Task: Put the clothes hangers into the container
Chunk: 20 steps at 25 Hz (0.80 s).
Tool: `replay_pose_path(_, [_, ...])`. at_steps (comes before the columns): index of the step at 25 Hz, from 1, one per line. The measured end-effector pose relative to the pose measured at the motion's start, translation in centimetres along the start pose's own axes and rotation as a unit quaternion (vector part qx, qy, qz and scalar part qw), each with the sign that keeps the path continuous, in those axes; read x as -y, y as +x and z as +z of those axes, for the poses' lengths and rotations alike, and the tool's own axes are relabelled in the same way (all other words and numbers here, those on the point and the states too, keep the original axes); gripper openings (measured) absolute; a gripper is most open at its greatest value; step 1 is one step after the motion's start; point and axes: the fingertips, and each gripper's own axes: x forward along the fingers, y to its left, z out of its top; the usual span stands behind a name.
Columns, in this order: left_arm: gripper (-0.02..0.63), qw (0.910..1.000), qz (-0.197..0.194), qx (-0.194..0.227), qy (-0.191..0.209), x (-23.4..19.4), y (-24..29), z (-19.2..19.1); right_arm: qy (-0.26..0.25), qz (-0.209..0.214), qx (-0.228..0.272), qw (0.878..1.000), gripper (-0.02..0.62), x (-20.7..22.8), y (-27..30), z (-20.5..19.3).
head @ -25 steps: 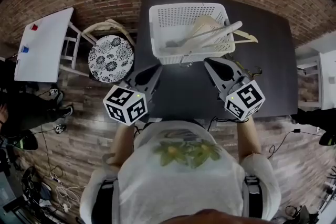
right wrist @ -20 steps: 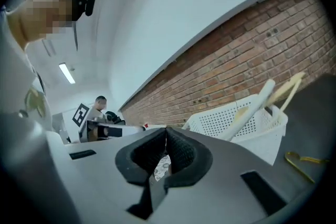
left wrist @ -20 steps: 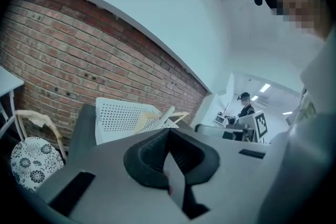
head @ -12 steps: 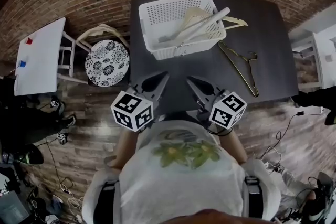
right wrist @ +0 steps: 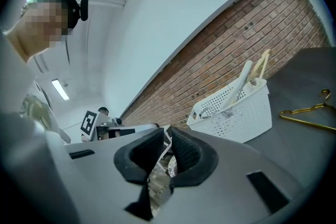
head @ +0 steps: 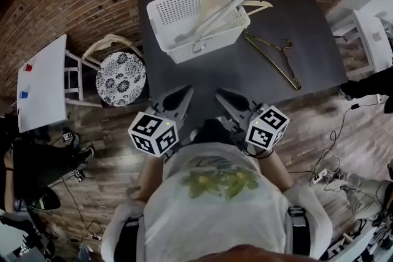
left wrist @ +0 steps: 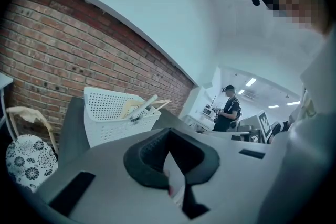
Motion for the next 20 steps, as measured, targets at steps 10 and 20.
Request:
replay_pose_path(10, [0.028, 0.9994, -0.027, -0.021, -0.005, 1.7, -0.6, -3.1, -0.030, -0.090, 0.006, 0.996, 0.146, 2.2, -5.8, -2.0])
replay_pose_path(20, [0.028, 0.9986, -0.034, -0.040, 0.001, 3.7, 3.6, -2.8, -0.065, -0.186, 0.001, 0.981, 0.146, 9.6, -12.0, 0.6])
